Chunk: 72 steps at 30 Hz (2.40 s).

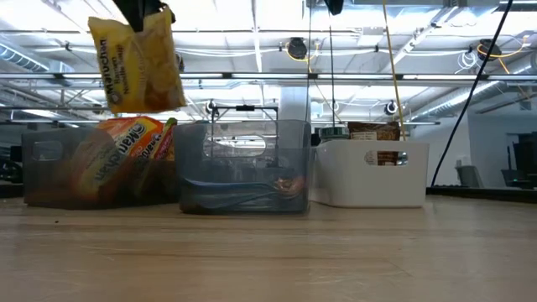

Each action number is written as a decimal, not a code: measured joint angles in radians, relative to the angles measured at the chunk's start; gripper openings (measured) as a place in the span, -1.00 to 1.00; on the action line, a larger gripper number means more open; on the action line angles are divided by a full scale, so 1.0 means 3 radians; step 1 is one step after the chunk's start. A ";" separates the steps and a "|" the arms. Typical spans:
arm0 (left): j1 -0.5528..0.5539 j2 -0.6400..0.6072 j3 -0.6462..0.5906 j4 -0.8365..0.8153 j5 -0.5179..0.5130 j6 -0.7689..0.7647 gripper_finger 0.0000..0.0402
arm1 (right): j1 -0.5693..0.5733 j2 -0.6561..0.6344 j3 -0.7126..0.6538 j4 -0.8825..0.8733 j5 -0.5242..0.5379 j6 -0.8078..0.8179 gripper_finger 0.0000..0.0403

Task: Pick & Place Food Item
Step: Put the yellow pack into the left gray bin

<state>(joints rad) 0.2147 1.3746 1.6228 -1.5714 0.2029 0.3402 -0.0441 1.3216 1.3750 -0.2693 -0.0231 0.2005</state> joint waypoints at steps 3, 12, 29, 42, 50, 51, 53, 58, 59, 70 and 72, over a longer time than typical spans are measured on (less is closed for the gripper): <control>-0.0093 0.0001 -0.0073 -0.0006 0.0045 0.0055 -1.00 | 0.0000 0.0000 0.0000 -0.0023 0.0025 0.0019 -0.17; -0.0382 -0.0338 -0.0045 0.0000 0.0180 -0.0271 -1.00 | -0.0008 0.0001 0.0000 -0.0091 0.0178 0.0040 -0.16; -0.0565 -0.0604 -0.0992 0.0001 0.0143 -0.0038 -1.00 | -0.0007 0.0003 -0.0001 -0.0091 0.0362 0.0080 -0.16; -0.0562 -0.0342 -0.0798 0.0007 0.0196 0.0351 -1.00 | -0.0008 0.0003 -0.0003 -0.0092 0.0438 0.0143 -0.16; -0.0555 -0.0153 -0.0799 0.0012 0.0291 0.0621 -1.00 | -0.0008 0.0003 -0.0003 -0.0092 0.0524 0.0149 -0.16; -0.0540 -0.0126 -0.0799 -0.0004 0.0288 0.0647 -1.00 | -0.0008 0.0003 -0.0003 -0.0092 0.0524 0.0157 -0.16; -0.0512 -0.0084 -0.0799 0.0008 0.0288 0.0665 -1.00 | -0.0007 0.0003 -0.0003 -0.0093 0.0524 0.0162 -0.16; -0.0429 0.0045 -0.0799 0.0019 0.0283 0.0781 -1.00 | -0.0006 0.0003 -0.0003 -0.0093 0.0519 0.0165 -0.16; -0.0419 0.0062 -0.0799 0.0015 0.0282 0.0806 -1.00 | -0.0006 0.0003 -0.0003 -0.0093 0.0516 0.0165 -0.16; -0.0408 0.0224 -0.0820 0.0039 0.0350 0.1045 -1.00 | -0.0006 0.0003 -0.0003 -0.0093 0.0514 0.0156 -0.17; -0.0408 0.0226 -0.0893 0.0096 0.0378 0.1044 -1.00 | -0.0006 0.0003 -0.0003 -0.0094 0.0514 0.0154 -0.17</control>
<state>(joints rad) 0.0921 1.4424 1.3549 -1.5426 0.3163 0.6533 -0.0460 1.3224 1.3743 -0.2974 0.1310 0.2466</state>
